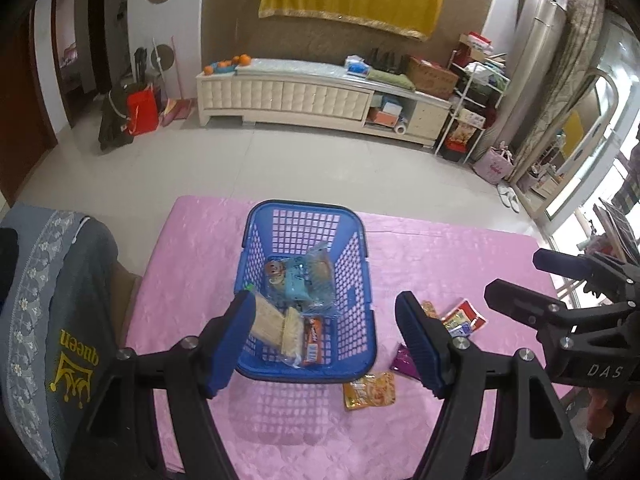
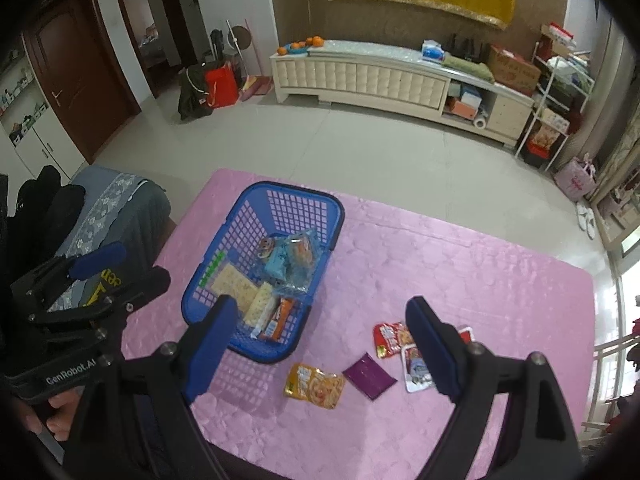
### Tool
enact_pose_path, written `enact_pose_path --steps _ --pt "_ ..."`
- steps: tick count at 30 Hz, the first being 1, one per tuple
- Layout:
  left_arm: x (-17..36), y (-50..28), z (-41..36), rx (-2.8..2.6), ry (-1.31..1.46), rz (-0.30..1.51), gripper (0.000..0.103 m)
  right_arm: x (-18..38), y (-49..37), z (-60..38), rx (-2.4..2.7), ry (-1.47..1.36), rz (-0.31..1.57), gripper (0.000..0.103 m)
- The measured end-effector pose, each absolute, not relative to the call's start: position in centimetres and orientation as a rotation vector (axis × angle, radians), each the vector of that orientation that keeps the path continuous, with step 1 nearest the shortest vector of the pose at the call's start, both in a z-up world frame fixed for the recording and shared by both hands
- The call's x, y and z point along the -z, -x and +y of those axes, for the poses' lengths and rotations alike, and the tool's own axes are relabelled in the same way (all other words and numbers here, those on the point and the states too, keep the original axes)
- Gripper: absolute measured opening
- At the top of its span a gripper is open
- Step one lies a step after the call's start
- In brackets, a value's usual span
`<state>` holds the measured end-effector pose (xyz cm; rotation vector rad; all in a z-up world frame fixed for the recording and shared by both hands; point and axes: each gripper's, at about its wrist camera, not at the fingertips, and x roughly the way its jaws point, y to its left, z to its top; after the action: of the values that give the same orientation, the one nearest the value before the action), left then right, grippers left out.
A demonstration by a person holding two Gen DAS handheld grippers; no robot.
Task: Organize snacks
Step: 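Move both tools back over the remaining snacks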
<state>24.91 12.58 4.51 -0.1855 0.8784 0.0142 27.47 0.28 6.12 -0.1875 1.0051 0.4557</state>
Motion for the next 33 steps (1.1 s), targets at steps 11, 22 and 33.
enact_pose_path --steps 11,22,33 --pt "-3.4 -22.3 8.9 0.013 0.121 0.878 0.07 -5.0 -24.7 -2.7 -0.433 0.174 1.011 0.089" --pt "2.4 -20.9 5.4 0.054 0.07 0.958 0.08 2.6 -23.0 -6.4 -0.423 0.153 1.137 0.089" --pt "11.1 -20.5 2.0 0.095 0.046 1.111 0.08 9.0 -22.0 -8.2 -0.426 0.222 1.201 0.089"
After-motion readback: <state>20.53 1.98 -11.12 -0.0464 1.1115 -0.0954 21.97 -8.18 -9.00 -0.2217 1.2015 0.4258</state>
